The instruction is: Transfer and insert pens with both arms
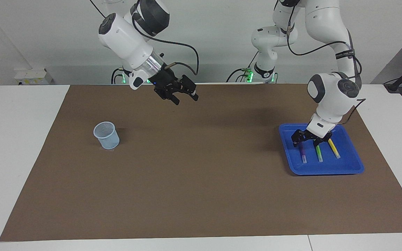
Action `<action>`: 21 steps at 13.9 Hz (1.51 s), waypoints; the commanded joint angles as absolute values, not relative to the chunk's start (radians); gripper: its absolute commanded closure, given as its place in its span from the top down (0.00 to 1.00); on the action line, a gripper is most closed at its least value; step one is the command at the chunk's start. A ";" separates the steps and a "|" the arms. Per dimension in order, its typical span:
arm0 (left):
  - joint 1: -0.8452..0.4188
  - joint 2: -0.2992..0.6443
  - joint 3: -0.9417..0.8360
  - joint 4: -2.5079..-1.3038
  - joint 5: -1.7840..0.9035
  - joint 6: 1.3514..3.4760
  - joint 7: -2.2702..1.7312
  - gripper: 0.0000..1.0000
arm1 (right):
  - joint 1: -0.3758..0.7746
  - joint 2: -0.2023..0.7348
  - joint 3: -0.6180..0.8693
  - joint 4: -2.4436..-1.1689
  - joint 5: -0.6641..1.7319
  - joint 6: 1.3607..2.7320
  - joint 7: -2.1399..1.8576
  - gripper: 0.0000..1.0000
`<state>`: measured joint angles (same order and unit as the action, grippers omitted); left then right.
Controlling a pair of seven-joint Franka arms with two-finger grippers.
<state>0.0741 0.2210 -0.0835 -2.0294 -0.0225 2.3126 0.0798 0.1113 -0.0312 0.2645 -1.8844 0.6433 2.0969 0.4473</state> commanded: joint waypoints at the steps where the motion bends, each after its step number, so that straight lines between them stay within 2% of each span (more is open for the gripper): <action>1: 0.086 0.264 -0.086 -2.029 -0.031 2.377 0.115 0.95 | 0.091 -0.052 0.264 -1.901 0.646 2.036 0.327 1.00; 5: 0.094 0.288 -0.086 -2.029 -0.029 2.407 0.117 0.92 | 0.071 -0.020 0.262 -1.896 0.580 2.002 0.109 1.00; 9: 0.098 0.310 -0.086 -2.031 -0.031 2.434 0.146 0.91 | 0.084 -0.031 0.265 -1.923 0.581 2.005 0.115 1.00; 11: 0.100 0.313 -0.084 -2.036 -0.031 2.451 0.146 0.87 | 0.086 -0.046 0.268 -1.944 0.583 2.005 0.118 1.00; 13: 0.100 0.314 -0.084 -2.037 -0.031 2.456 0.147 0.78 | 0.086 -0.044 0.268 -1.942 0.581 2.014 0.118 1.00; 15: 0.100 0.314 -0.084 -2.039 -0.031 2.456 0.152 0.68 | 0.084 -0.044 0.268 -1.942 0.583 2.005 0.115 1.00; 16: 0.100 0.316 -0.084 -2.040 -0.031 2.456 0.152 0.57 | 0.086 -0.044 0.267 -1.942 0.583 2.017 0.117 1.00; 18: 0.100 0.314 -0.084 -2.043 -0.031 2.460 0.153 0.29 | 0.086 -0.044 0.268 -1.948 0.583 2.034 0.120 1.00; 21: 0.100 0.314 -0.084 -2.065 -0.031 2.488 0.155 0.00 | 0.069 -0.040 0.267 -1.945 0.583 2.010 0.118 1.00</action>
